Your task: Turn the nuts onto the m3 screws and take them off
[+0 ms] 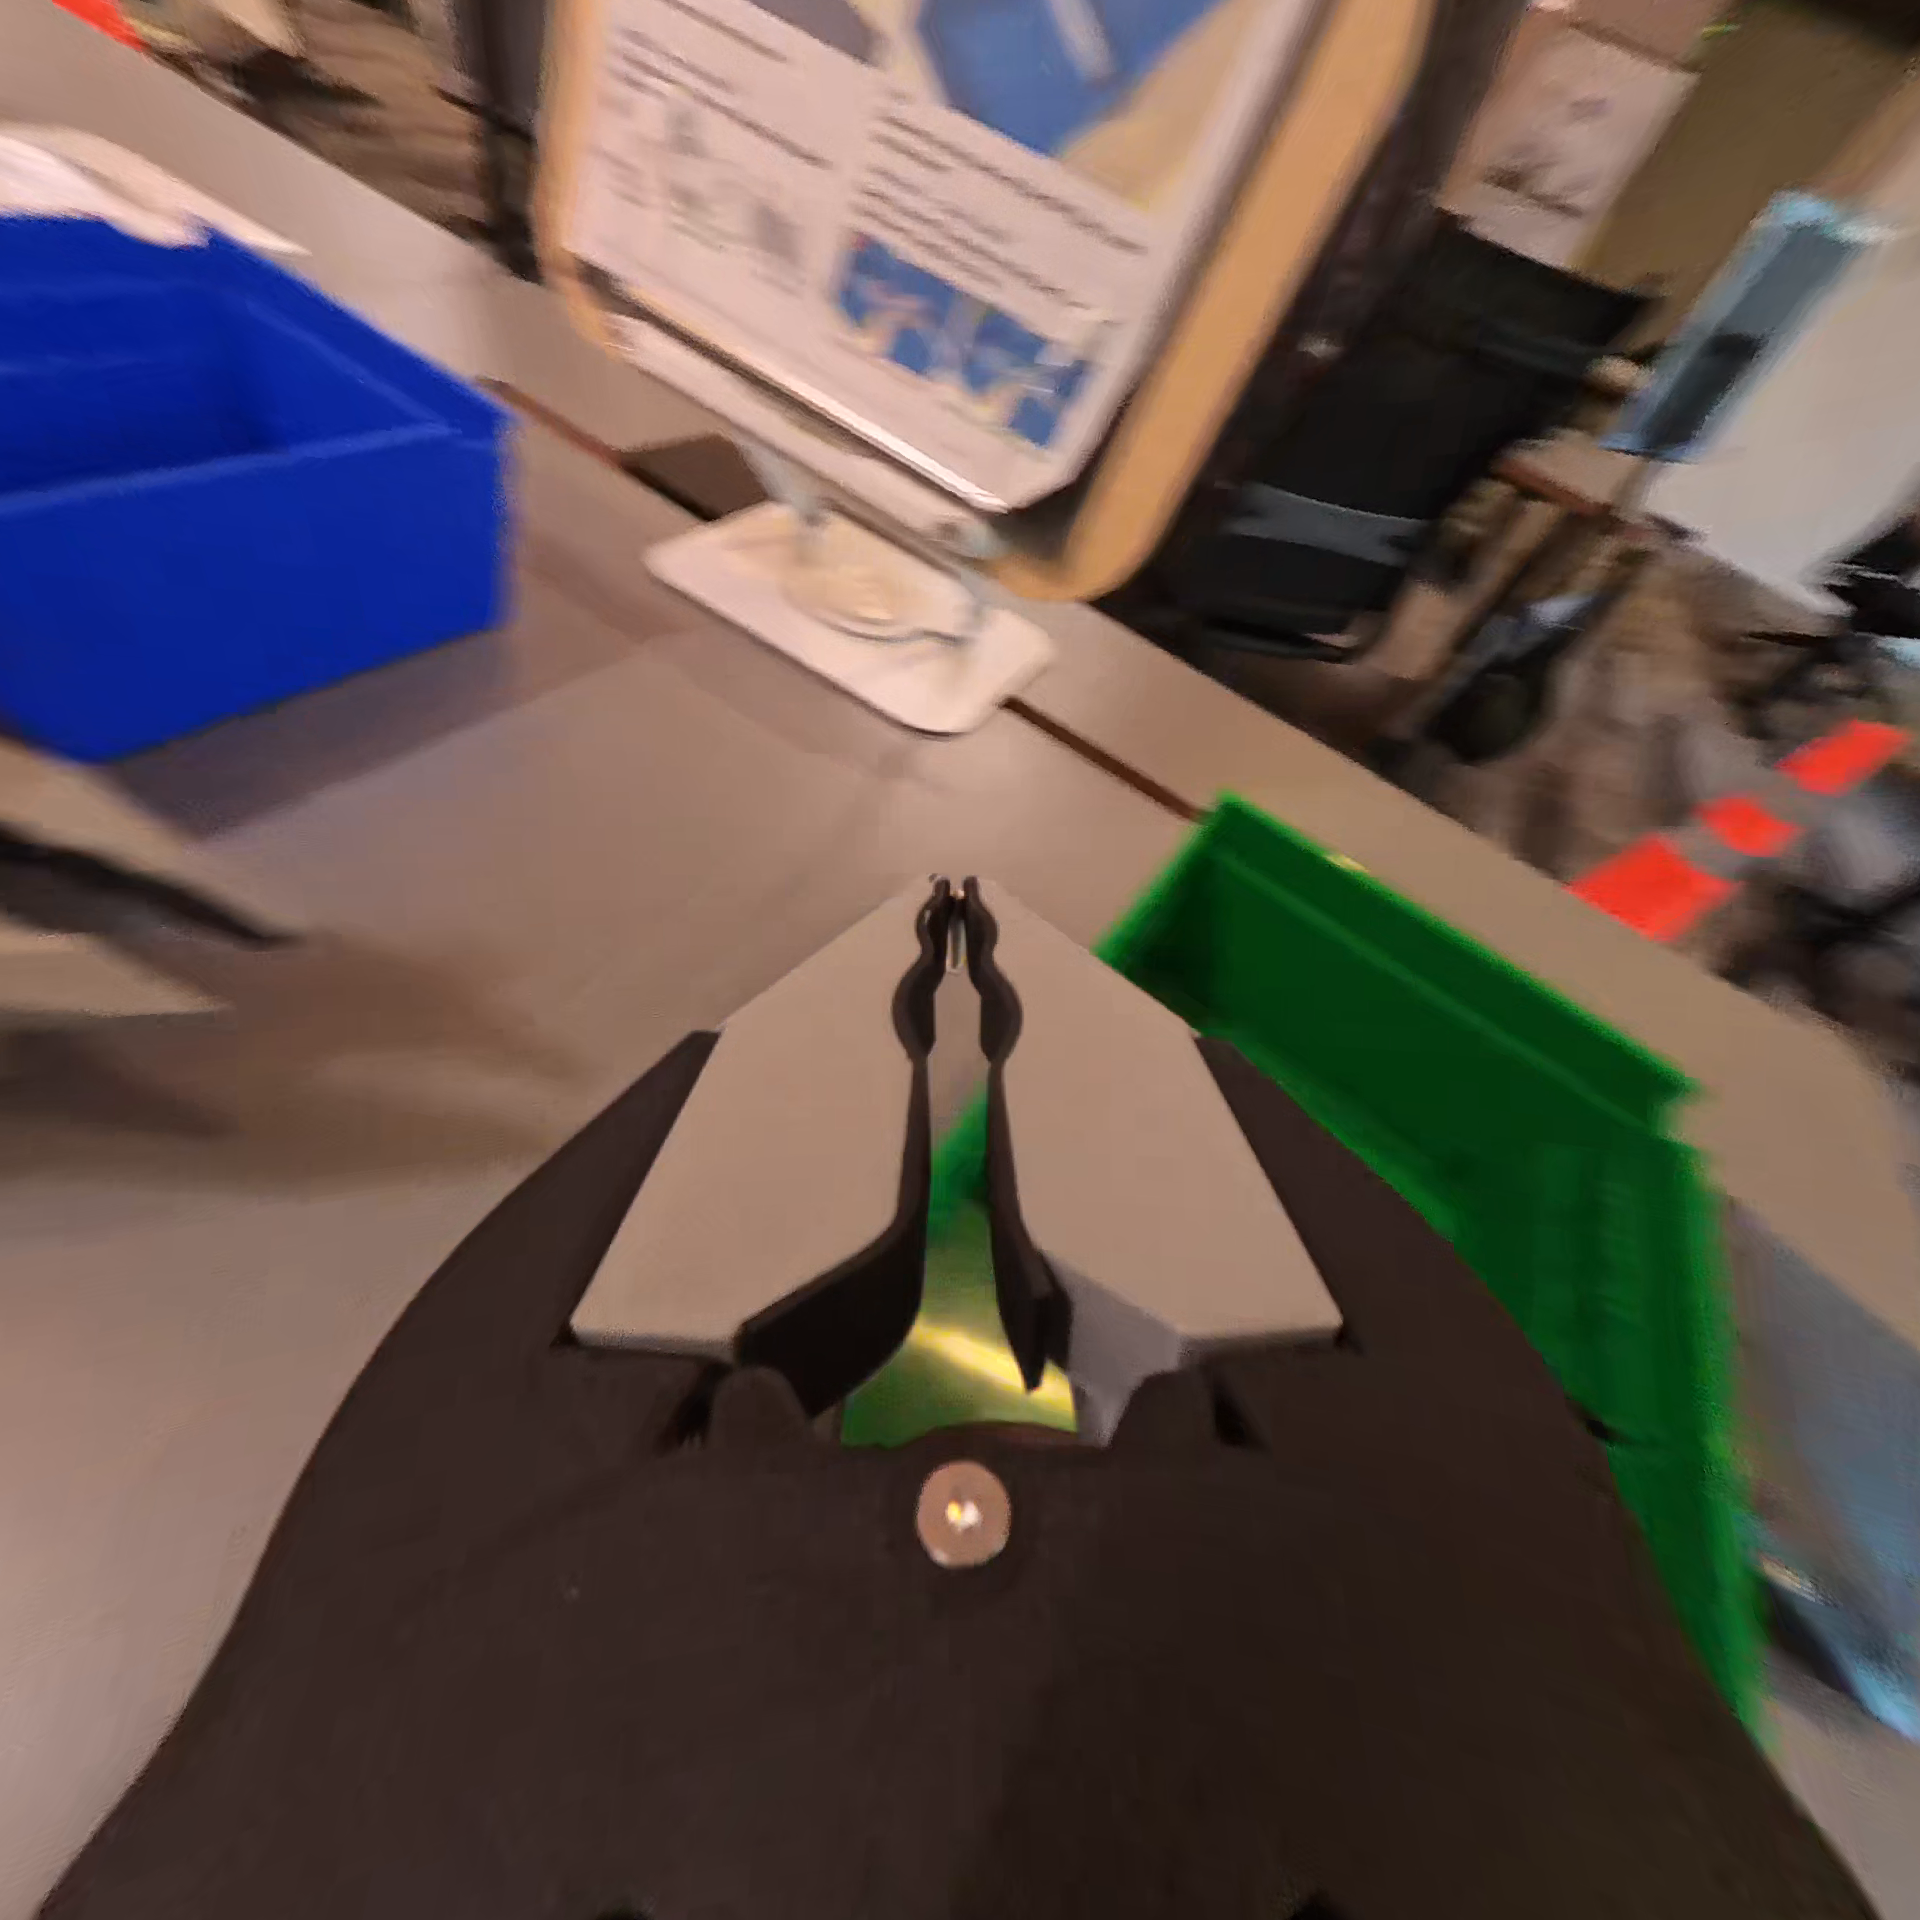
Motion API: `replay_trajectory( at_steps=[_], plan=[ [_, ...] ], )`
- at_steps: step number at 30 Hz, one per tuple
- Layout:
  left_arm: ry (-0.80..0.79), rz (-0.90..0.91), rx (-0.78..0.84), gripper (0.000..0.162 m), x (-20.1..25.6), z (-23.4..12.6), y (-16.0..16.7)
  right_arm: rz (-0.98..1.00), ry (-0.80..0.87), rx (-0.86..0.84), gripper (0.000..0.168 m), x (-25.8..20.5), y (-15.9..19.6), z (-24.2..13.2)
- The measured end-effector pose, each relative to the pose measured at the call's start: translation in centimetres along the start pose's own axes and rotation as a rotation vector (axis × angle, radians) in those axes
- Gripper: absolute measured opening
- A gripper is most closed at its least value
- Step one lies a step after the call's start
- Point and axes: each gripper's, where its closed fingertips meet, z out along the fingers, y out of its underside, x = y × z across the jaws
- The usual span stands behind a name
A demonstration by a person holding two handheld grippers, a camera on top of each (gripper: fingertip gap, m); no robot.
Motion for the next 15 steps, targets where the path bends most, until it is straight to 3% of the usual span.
replay_trajectory(
  at_steps=[7,10,12,15],
  plan=[
    [-0.034,0.041,-0.056,0.016,-0.3,0.3,1.0,0.016,0.272,-0.216,0.0,12.5,4.0,4.1],
    [-0.044,0.036,-0.054,0.015,-0.6,0.2,1.0,0.101,0.276,-0.376,0.037,13.6,7.8,5.5],
    [-0.046,0.021,-0.05,0.014,-0.8,0.1,0.9,0.12,0.281,-0.328,0.039,13.2,7.6,5.2],
    [-0.048,0.005,-0.063,0.013,-0.9,0.2,1.1,0.158,0.209,-0.158,0.036,10.4,4.5,4.0]
  ],
)
